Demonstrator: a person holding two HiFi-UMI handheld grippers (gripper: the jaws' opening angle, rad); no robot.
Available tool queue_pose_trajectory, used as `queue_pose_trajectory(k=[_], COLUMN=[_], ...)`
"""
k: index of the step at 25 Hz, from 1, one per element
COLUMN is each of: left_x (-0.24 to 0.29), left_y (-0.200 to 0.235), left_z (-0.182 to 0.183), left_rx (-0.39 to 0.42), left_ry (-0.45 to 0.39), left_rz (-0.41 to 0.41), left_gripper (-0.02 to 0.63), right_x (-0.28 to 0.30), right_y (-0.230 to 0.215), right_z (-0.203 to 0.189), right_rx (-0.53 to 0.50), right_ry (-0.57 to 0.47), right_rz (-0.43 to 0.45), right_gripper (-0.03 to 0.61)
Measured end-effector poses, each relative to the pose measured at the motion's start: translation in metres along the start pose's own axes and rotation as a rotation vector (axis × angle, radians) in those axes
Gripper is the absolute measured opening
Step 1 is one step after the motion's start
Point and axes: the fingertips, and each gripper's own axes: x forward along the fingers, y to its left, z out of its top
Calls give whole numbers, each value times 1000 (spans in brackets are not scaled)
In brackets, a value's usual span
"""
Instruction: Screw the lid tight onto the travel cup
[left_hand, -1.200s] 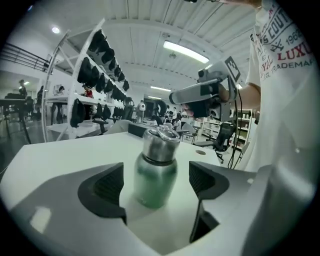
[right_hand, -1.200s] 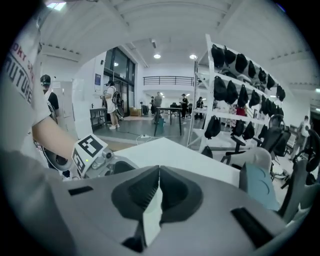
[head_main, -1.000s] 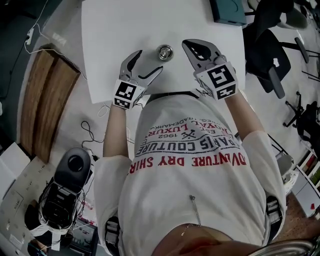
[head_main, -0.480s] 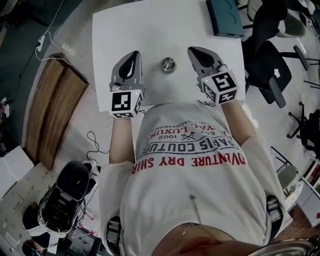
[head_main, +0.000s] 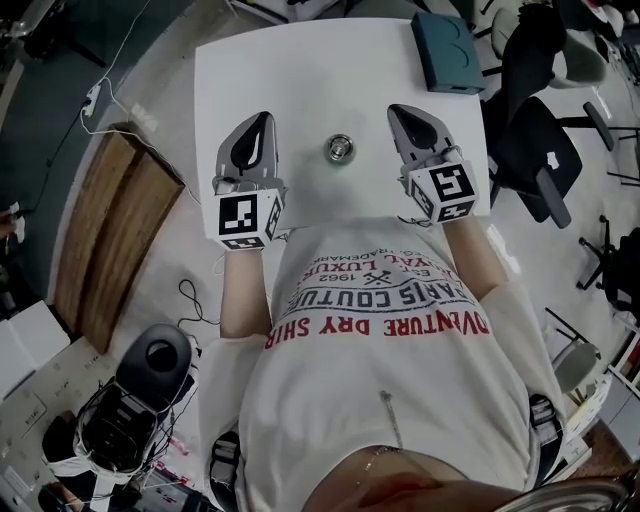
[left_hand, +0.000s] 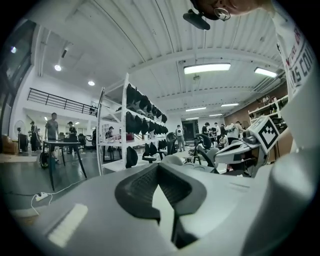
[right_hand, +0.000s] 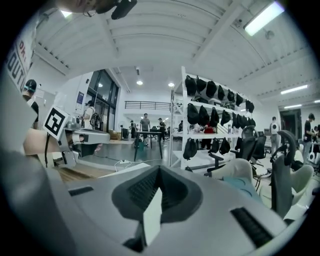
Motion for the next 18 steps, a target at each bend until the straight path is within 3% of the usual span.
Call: queue_pose_trajectory(k=[3, 18], left_x=[2, 6], left_y=[0, -7], left_z=[4, 11], left_rx=[19, -35], left_ry=[-5, 10], left_rz=[7, -10], left_gripper=[12, 12], right_x=[-2, -6], right_y=[-1, -3], right_z=[2, 5], right_rx=[-7, -57], right_ry=[-3, -2], right_rz=[1, -22], right_gripper=[8, 8])
